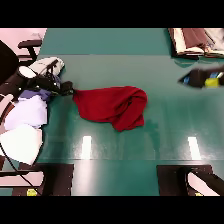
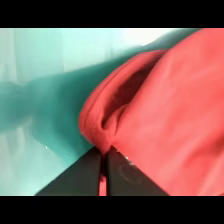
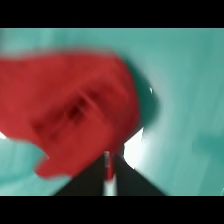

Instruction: Fold the shirts.

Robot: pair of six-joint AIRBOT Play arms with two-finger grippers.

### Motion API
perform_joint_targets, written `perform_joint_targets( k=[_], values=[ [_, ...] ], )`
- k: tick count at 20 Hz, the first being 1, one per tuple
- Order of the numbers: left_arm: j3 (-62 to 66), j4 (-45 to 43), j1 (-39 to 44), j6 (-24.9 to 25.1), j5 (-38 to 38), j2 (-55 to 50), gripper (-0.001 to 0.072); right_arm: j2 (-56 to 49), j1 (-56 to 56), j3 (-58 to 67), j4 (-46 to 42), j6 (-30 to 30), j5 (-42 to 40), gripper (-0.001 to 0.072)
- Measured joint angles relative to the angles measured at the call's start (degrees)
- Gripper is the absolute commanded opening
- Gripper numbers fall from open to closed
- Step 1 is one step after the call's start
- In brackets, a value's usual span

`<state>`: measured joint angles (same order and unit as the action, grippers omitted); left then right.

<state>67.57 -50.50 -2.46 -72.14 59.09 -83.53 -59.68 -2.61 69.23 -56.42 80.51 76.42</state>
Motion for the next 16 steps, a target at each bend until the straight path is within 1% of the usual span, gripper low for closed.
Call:
perform_joint_targets(
  k=[1,4,6,8,10,12,13,14,16],
  values=[
    [0.9,-0.1,0.0,0.1,0.0,0.6,0.0026,0.1,0.3,-5.3,-0.3,0.1,-0.8,0.0438],
    [2.5,-0.1,0.0,0.4,0.2,1.7,0.0026,-2.0,-0.9,-19.0,1.3,0.1,-5.9,0.0438],
    [3.0,-0.1,0.0,0.5,0.3,2.1,0.0027,-5.2,-3.9,-24.9,4.7,-1.5,-9.8,0.0439],
    [3.3,-0.1,0.0,0.5,0.3,2.2,0.0027,-9.4,-8.1,-27.1,7.9,-2.8,-14.1,0.0439],
    [3.4,-0.1,0.0,0.5,0.3,2.3,0.0026,-13.7,-12.2,-26.5,9.5,-3.6,-17.0,0.0439],
    [3.5,-0.1,0.0,0.6,0.4,2.4,0.0026,-17.6,-15.6,-24.0,11.1,-4.1,-18.3,0.0437],
    [3.5,-0.1,0.0,0.6,0.5,2.4,0.0027,-19.5,-17.2,-22.4,11.8,-4.2,-18.4,0.0422],
    [3.5,-0.1,0.0,0.6,0.5,2.3,0.0027,-21.2,-18.6,-20.7,11.9,-4.4,-18.6,0.0301],
    [3.5,-0.1,0.0,0.6,0.5,2.4,0.0026,-23.8,-20.4,-17.8,11.0,-4.6,-19.1,0.0009]
  ],
)
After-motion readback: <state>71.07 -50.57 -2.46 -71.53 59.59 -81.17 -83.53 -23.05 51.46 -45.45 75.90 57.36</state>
